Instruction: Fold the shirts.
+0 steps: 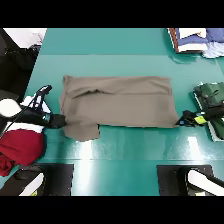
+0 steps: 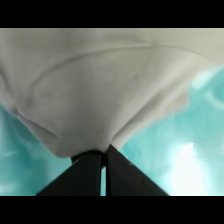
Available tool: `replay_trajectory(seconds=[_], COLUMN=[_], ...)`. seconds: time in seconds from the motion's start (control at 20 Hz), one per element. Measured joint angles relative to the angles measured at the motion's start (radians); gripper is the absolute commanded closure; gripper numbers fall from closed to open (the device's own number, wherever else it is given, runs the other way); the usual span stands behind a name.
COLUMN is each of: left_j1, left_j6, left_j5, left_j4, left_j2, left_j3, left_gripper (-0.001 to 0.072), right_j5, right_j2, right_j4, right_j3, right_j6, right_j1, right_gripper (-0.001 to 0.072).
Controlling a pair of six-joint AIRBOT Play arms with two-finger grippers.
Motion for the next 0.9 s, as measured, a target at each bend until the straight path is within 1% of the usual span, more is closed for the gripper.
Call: replay_trajectory(seconds=[0.15,0.3,0.4,0.55,0.65,0.9], left_j1=[0.0,0.0,0.0,0.0,0.0,0.0], left_j6=[0.0,0.0,-0.001,0.01,0.031,0.061], left_j5=[-0.138,-0.178,-0.135,-0.042,0.017,0.188], left_j4=[-0.006,-0.056,-0.073,-0.078,-0.078,-0.064], left_j2=[0.103,0.141,0.137,0.069,-0.009,-0.237], left_j3=[0.001,0.007,0.024,0.076,0.116,0.231], left_gripper=[0.0683,0.0683,0.0683,0.0682,0.0682,0.0682], right_j5=[0.087,0.119,0.115,0.089,0.056,0.001], right_j2=[0.138,0.25,0.284,0.243,0.175,-0.068], right_j4=[-0.052,-0.077,-0.084,-0.091,-0.091,-0.09], right_j3=[0.0,0.0,0.002,0.041,0.1,0.307], right_j6=[0.007,0.032,0.047,0.063,0.077,0.098], right_j1=[-0.041,-0.05,-0.028,0.037,0.077,0.133], right_gripper=[0.0698,0.0699,0.0699,0.0698,0.0698,0.0698])
